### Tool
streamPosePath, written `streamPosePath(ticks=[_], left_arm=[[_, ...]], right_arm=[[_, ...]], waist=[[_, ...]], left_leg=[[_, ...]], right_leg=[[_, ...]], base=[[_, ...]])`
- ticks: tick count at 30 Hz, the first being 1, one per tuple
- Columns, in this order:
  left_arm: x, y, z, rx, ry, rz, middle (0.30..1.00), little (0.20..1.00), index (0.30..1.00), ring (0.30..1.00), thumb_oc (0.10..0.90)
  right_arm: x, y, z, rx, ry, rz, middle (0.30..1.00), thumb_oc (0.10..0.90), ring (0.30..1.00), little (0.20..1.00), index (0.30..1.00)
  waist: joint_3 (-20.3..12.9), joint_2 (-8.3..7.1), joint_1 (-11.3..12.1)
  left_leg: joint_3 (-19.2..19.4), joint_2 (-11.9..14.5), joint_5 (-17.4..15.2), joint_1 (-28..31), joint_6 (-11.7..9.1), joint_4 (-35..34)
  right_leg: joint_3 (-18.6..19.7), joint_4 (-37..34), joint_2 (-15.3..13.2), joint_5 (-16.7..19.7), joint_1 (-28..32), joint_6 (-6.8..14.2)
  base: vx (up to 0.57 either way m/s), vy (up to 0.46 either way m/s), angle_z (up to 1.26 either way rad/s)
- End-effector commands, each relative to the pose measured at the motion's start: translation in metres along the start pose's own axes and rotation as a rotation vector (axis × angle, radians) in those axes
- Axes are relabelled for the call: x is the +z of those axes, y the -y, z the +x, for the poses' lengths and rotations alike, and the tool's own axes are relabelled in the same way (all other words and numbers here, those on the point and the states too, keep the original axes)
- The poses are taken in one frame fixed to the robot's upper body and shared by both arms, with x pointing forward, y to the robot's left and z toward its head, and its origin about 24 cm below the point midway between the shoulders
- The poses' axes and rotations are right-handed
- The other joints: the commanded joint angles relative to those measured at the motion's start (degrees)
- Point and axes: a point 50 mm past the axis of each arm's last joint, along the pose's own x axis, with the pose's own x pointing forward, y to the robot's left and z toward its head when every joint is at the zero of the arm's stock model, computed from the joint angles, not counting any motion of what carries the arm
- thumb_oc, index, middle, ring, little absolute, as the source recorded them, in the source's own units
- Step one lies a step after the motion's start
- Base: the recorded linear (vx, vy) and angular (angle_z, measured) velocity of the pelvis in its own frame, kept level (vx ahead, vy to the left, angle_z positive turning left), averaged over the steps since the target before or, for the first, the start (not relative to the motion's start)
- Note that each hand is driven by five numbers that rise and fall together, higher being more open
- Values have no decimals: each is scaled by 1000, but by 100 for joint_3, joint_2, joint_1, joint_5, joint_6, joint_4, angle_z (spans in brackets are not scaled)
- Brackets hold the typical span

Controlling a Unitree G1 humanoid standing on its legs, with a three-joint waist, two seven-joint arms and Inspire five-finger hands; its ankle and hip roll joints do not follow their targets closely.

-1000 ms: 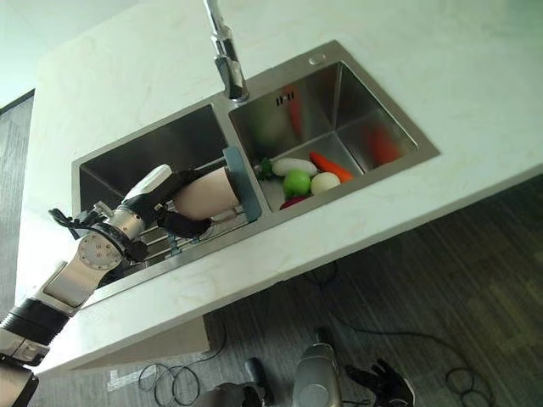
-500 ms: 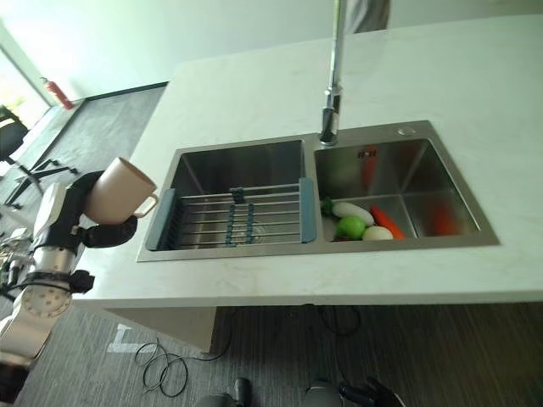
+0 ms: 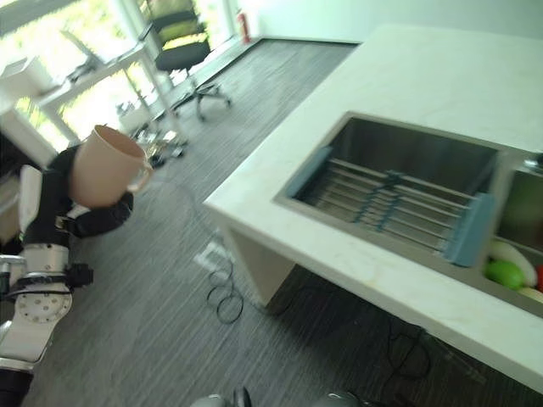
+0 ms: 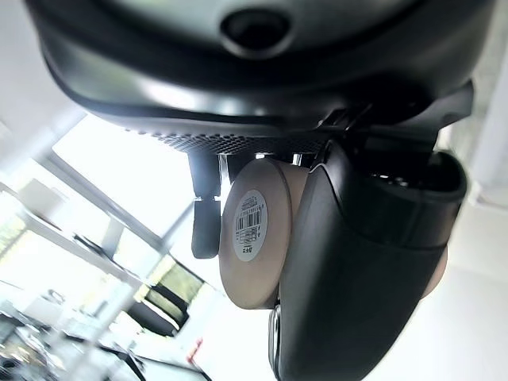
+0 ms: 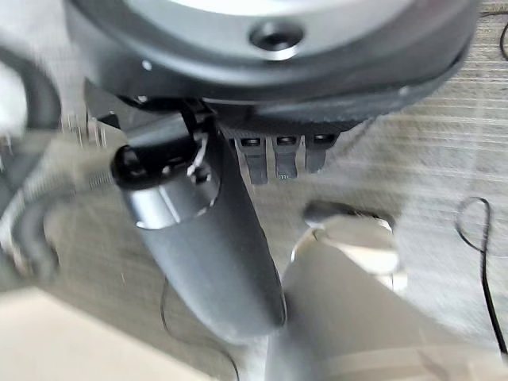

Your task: Place the dishes in the dishwasher.

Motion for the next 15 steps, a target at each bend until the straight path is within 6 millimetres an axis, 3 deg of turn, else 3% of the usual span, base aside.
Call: streamPosePath(ticks=[1, 4, 6, 7, 8, 9, 10, 12, 15], left_arm=[[37, -57, 28, 273, 213, 6, 300, 300, 300, 300, 400], [44, -67, 28, 301, 233, 7, 300, 300, 300, 300, 400], [46, -69, 29, 296, 235, 9, 300, 300, 300, 300, 400], [46, -72, 30, 281, 233, 4, 300, 300, 300, 300, 400], [47, -72, 31, 272, 236, 0, 300, 300, 300, 300, 400], [48, -70, 34, 249, 247, -16, 300, 300, 300, 300, 400], [49, -65, 38, 212, 260, -45, 300, 300, 300, 300, 400], [48, -60, 37, 193, 258, -62, 300, 300, 300, 300, 400], [41, -51, 30, 171, 237, -64, 300, 300, 300, 300, 400]], right_arm=[[12, -16, 3, 51, 48, -26, 900, 800, 900, 900, 900], [16, -35, 4, 91, 63, -21, 900, 800, 900, 900, 900], [18, -40, 5, 103, 73, -12, 900, 800, 900, 900, 900], [22, -45, 5, 118, 93, -24, 900, 800, 900, 900, 900], [23, -46, 4, 125, 100, -34, 900, 800, 900, 900, 900], [23, -45, 4, 129, 109, -35, 900, 800, 900, 900, 900], [24, -42, 4, 128, 120, -21, 900, 800, 900, 900, 900], [25, -41, 3, 134, 125, -19, 900, 800, 900, 900, 900], [28, -37, 4, 146, 118, -53, 900, 800, 900, 900, 900]], waist=[[-166, 218, -29], [-169, 200, 187], [-173, 206, 228], [-131, 244, 194], [-114, 257, 144], [-87, 273, 28], [-43, 244, -130], [-33, 156, -191], [24, -29, -250]], left_leg=[[-208, 376, -1013, 241, -311, 457], [-279, 163, -1178, 279, -114, 457], [-378, 105, -1195, 282, -51, 457], [-463, 58, -1079, 236, 74, 457], [-582, 35, -1080, 233, 116, 457], [-844, -16, -1069, 197, 200, 457], [-1210, -159, -1103, 175, 291, 457], [-1395, -320, -1087, 132, 339, 457], [-1408, -544, -1205, 201, 367, 457]], right_leg=[[-488, -392, 377, -203, 426, 354], [-641, -392, 80, 43, 561, 469], [-606, -392, 87, 53, 642, 440], [-492, -392, 185, 172, 700, 310], [-342, -392, 303, 141, 725, 283], [35, -392, 670, -24, 729, 212], [441, -392, 1218, -318, 731, 122], [608, -392, 1525, -331, 620, 55], [652, -392, 1788, -245, 183, 42]], base=[[-66, 248, 25], [-73, 282, 18], [-36, 212, 48], [-44, 259, 31], [-14, 242, 37], [110, 156, 112], [144, 144, 182], [117, 73, 173], [175, -1, 55]])
